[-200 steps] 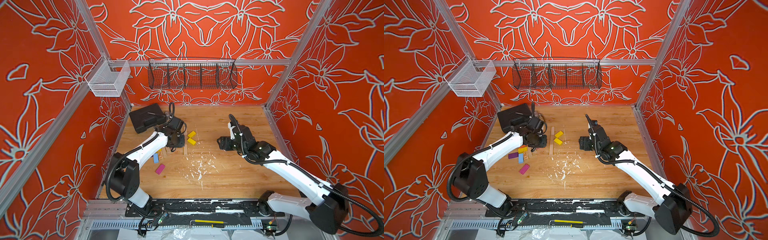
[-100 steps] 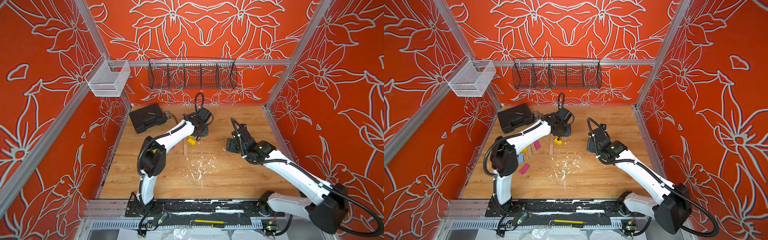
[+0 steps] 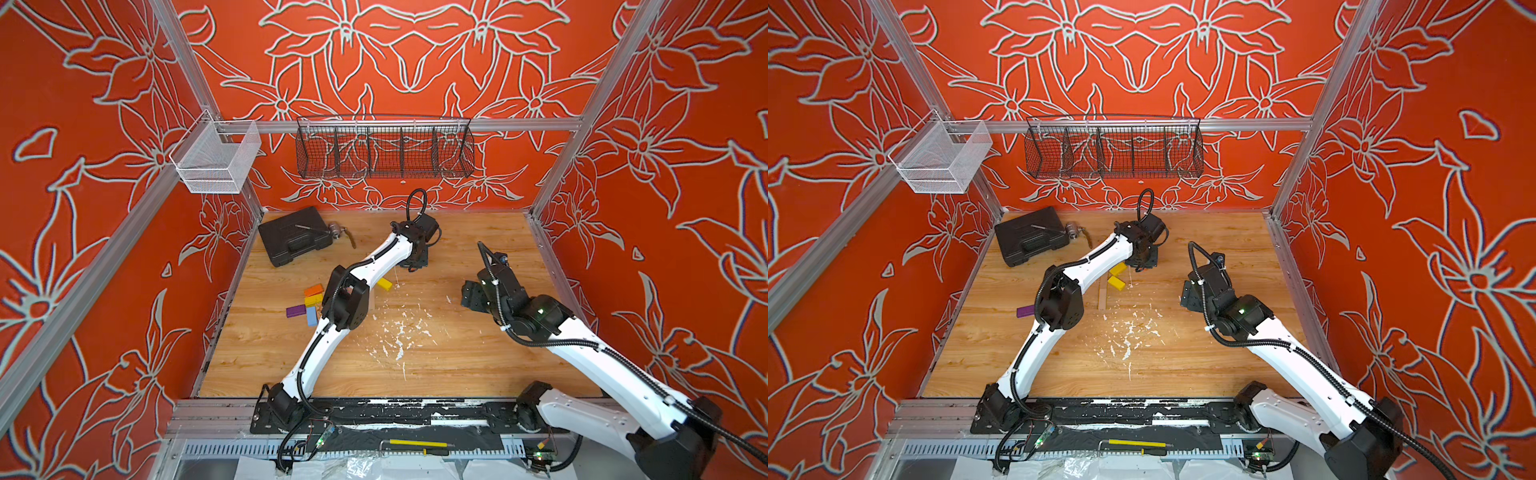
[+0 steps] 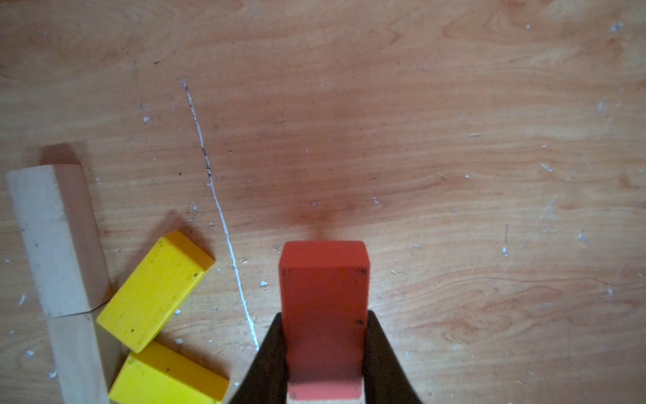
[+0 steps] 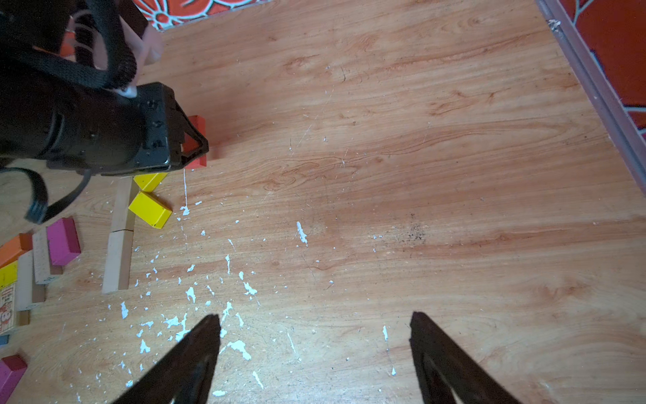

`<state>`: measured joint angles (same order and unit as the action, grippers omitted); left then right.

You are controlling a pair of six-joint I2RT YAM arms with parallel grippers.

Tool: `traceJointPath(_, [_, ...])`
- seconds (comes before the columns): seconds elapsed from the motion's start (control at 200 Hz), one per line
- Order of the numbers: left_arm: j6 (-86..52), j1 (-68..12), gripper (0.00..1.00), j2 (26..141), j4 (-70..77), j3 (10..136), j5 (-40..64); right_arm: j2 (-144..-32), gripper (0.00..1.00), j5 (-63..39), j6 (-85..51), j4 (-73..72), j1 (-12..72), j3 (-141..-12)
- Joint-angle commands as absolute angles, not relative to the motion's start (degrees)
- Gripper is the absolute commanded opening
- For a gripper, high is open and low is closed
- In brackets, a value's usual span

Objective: Assemble the letter k with building blocks
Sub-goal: Place the building block at the center of the board.

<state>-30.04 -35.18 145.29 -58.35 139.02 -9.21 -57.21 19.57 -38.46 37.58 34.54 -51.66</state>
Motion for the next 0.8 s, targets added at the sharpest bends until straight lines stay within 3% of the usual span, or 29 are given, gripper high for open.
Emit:
traceJointPath(0.0, [-31.3, -34.3, 0.18, 147.0, -59.9, 139.9, -9.8, -55.8, 0.88, 21.1, -40.0, 37.0, 34.1, -50.3])
traceJointPath(0.465, [-30.8, -32.9, 0.19, 151.4, -55.7, 142.7, -9.0, -54.7, 0.9, 21.1, -39.9, 36.3, 34.0, -49.0])
traceJointPath(0.796, [-33.3, -32.9, 0.28, 153.4, -54.3, 144.3, -5.9, -54.6, 0.9, 21.3, -40.2, 36.2, 33.9, -48.9])
